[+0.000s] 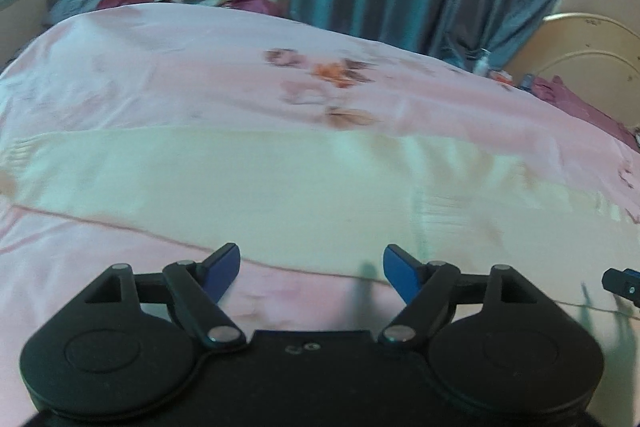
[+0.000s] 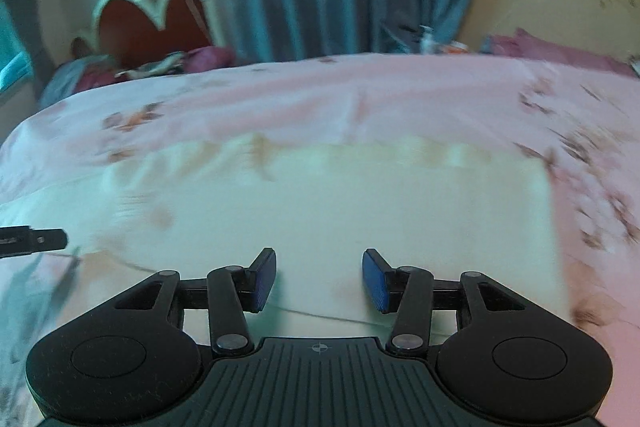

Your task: Fold small clothes

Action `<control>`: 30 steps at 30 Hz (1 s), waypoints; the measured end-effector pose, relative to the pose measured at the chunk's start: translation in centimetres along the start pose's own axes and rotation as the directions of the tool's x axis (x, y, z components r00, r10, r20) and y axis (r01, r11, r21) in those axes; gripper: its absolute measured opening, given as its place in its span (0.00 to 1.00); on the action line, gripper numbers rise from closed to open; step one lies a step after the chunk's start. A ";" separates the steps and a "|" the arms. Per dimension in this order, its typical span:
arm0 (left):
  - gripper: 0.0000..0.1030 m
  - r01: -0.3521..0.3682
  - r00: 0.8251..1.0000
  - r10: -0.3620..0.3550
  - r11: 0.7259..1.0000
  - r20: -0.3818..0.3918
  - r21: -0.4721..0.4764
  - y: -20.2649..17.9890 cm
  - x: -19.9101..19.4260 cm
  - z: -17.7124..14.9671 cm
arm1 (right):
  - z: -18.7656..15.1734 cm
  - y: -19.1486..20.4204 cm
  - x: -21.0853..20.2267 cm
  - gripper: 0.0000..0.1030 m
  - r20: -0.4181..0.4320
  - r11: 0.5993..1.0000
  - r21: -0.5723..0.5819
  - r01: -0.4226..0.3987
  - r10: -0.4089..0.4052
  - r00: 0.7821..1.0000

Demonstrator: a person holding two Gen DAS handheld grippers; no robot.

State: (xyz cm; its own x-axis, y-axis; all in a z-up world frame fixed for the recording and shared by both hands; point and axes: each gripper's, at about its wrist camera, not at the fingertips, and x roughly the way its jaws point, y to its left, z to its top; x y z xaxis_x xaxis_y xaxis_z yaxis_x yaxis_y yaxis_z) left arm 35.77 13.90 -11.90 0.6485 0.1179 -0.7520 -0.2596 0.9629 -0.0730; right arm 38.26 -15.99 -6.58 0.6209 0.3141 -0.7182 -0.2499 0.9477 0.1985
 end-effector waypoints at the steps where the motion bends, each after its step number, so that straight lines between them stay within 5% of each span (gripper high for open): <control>1: 0.75 -0.010 1.000 0.010 1.000 0.002 -0.012 0.8 -0.1 0.0 | 0.1 0.9 0.1 0.46 0.001 1.000 -0.014 -0.011 0.011 1.000; 9: 0.75 -0.090 0.996 0.090 0.980 -0.006 -0.176 9.4 -0.5 0.4 | 1.1 7.2 2.5 0.46 -0.005 0.996 -0.054 -0.077 0.077 0.997; 15: 0.75 -0.179 0.983 0.179 0.930 -0.029 -0.320 16.3 -0.1 0.4 | 1.7 9.9 4.5 0.46 -0.012 0.994 -0.049 -0.093 0.092 0.996; 24: 0.78 -0.078 0.992 0.117 0.868 0.050 -0.491 21.4 1.9 2.1 | 1.7 10.4 6.7 0.46 -0.023 0.999 -0.028 -0.038 0.037 0.999; 26: 0.71 -0.073 0.989 0.126 0.868 0.075 -0.491 21.6 2.4 2.2 | 1.2 10.4 8.1 0.46 -0.064 0.999 -0.043 -0.017 0.014 0.998; 30: 0.24 -0.095 0.979 0.173 0.859 0.111 -0.503 21.9 2.9 2.2 | 0.8 10.4 8.4 0.46 -0.055 0.997 -0.080 -0.012 0.008 0.998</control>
State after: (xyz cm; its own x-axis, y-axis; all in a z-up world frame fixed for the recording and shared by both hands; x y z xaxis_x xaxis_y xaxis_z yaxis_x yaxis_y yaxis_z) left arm 33.56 35.87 -14.21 0.6694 0.3092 -0.6755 -0.6443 0.6943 -0.3207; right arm 41.45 -3.43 -9.98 0.5768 0.3180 -0.7524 -0.3158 0.9363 0.1536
